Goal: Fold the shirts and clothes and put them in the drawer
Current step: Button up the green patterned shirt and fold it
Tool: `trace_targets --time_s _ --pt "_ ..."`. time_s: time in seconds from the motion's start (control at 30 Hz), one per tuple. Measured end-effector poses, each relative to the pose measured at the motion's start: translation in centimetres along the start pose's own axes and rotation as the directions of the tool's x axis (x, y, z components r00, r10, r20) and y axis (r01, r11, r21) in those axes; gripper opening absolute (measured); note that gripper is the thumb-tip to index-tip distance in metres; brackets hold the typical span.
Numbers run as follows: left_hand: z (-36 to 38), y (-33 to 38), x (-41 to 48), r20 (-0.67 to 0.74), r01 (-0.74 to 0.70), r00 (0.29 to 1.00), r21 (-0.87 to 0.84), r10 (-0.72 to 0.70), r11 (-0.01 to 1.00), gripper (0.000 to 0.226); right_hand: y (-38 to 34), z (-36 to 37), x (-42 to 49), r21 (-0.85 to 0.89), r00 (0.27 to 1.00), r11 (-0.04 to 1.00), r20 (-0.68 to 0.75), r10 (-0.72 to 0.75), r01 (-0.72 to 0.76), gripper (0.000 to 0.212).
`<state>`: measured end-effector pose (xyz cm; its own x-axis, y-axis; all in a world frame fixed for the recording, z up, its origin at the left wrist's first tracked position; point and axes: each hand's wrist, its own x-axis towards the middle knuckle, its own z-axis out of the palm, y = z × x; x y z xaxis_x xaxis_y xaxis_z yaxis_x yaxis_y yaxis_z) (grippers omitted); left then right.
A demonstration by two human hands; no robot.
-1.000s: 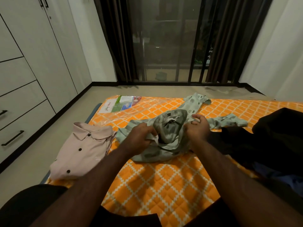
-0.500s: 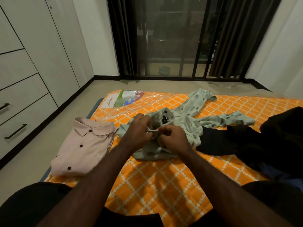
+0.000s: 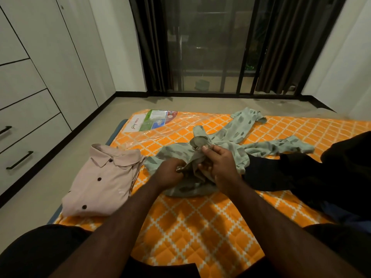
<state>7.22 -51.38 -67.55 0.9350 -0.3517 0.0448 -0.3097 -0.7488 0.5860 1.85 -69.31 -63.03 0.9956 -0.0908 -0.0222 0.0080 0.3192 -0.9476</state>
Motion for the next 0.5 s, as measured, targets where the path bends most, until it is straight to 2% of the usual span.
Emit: trace_targets --time_s 0.07,0.13,0.2,0.23,0.27,0.3,0.33,0.37,0.4,0.43,0.5 --pt "0.4 -0.3 -0.1 -0.067 0.028 0.998 0.126 -0.02 0.992 0.009 -0.3 -0.1 0.0 0.038 1.0 0.999 0.005 0.007 -0.007 0.018" --pt "0.0 -0.1 -0.3 -0.111 0.11 0.99 0.209 -0.088 0.972 0.01 -0.6 -0.1 0.2 0.082 1.0 0.997 -0.02 -0.008 0.01 0.017" --pt "-0.6 0.8 -0.3 -0.042 0.139 0.99 0.319 -0.133 0.938 0.011 -0.7 -0.3 0.5 0.068 0.996 0.997 -0.088 -0.034 0.04 0.019" --pt "-1.0 1.7 -0.5 0.093 0.092 0.986 0.373 -0.136 0.923 0.014 -0.6 -0.4 0.7 0.036 0.991 0.998 -0.128 -0.044 0.049 0.021" --pt "-1.4 2.7 -0.7 0.302 0.022 0.943 0.365 -0.141 0.931 0.02 -0.3 -0.6 0.9 -0.006 0.986 0.999 -0.16 -0.054 0.054 0.024" --pt "-1.8 3.8 -1.2 0.514 -0.001 0.844 0.28 -0.15 0.96 0.025 0.1 -0.8 1.1 -0.05 0.981 0.997 -0.182 -0.065 0.057 0.026" --pt "-2.2 4.9 -1.7 0.675 0.045 0.723 0.163 -0.144 0.986 0.029 0.4 -1.0 1.2 -0.1 0.978 0.993 -0.193 -0.082 0.064 0.028" --pt "-2.7 5.7 -2.2 0.751 0.104 0.649 0.069 -0.12 0.992 0.032 0.8 -1.2 1.2 -0.149 0.977 0.986 -0.191 -0.099 0.07 0.029" --pt "-3.4 6.1 -2.4 0.75 0.11 0.655 0.028 -0.094 0.993 0.033 1.0 -1.3 1.1 -0.194 0.977 0.978 -0.182 -0.108 0.071 0.03" --pt "-3.9 6.0 -2.2 0.67 0.057 0.739 0.04 -0.068 0.998 0.03 1.1 -1.3 1.0 -0.228 0.979 0.971 -0.17 -0.111 0.071 0.03" --pt "-4.6 5.2 -1.7 0.306 0.029 0.951 0.008 -0.03 1.0 0.022 1.0 -1.2 0.6 -0.285 0.982 0.955 -0.141 -0.122 0.078 0.026"
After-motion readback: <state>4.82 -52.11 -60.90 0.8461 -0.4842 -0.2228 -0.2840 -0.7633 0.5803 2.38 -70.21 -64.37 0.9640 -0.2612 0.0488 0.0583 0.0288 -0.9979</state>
